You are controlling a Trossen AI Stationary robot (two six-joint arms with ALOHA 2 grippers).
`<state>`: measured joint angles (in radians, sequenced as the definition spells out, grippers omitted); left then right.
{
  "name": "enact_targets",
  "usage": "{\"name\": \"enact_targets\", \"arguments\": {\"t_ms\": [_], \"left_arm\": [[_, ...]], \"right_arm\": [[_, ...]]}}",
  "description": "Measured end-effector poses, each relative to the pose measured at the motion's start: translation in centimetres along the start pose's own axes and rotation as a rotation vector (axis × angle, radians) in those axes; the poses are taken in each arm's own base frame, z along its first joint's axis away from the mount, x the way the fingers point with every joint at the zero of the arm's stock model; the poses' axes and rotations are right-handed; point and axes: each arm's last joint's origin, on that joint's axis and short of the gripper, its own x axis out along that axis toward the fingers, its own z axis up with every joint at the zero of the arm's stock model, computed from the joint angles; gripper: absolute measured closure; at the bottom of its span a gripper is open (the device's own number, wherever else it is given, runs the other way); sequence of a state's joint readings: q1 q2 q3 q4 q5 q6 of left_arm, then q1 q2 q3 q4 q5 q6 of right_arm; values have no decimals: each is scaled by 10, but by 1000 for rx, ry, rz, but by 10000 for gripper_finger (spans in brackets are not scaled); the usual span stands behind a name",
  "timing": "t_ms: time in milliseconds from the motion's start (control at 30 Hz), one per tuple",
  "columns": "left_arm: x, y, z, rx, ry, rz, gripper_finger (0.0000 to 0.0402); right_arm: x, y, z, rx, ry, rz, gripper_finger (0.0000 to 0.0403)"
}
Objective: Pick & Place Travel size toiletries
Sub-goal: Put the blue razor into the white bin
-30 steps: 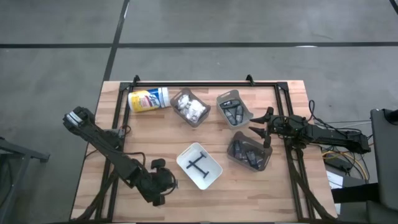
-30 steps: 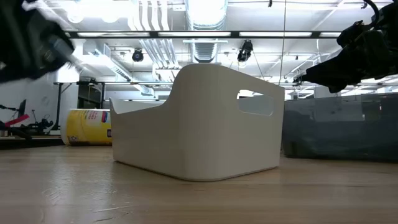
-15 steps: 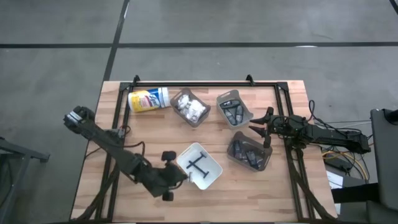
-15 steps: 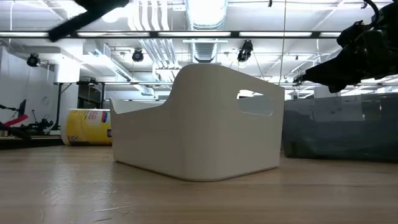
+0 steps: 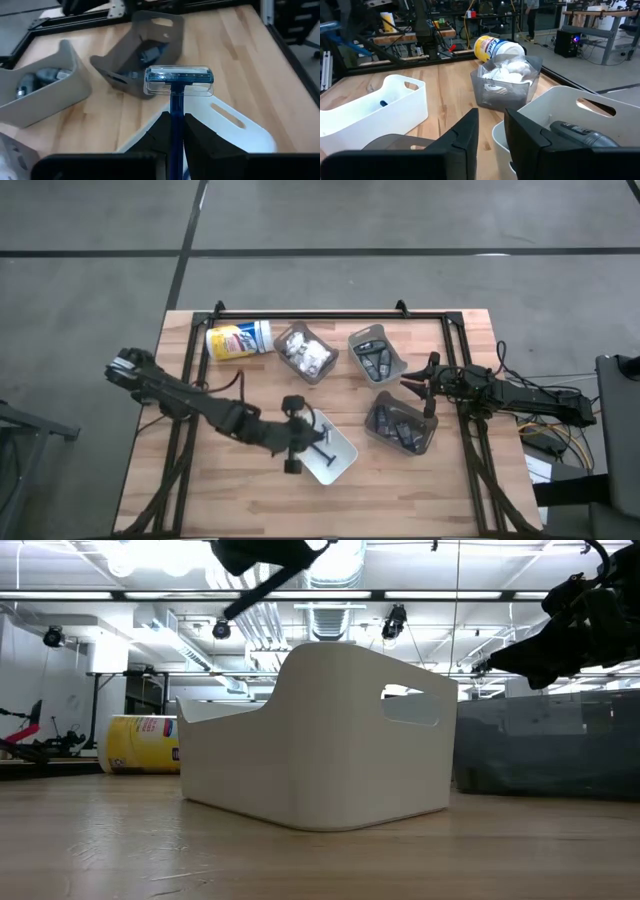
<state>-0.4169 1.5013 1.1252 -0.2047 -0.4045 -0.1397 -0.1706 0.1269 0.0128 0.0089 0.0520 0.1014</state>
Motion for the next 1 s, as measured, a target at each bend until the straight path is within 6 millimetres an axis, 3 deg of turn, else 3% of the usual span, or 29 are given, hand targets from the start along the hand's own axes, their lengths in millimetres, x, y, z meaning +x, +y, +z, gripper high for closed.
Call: {"name": "enact_targets", "arguments": {"t_ms": [167,600,1000], "left_arm": [[8,12,1,-27,-26,18,367],[55,0,-24,26,-104,15,367],[83,-8,-50,19,-12,23,364]], "right_arm": [[0,0,0,-2,0,0,333],[0,0,0,-4,0,0,360],[0,0,0,-1,0,1,329]]}}
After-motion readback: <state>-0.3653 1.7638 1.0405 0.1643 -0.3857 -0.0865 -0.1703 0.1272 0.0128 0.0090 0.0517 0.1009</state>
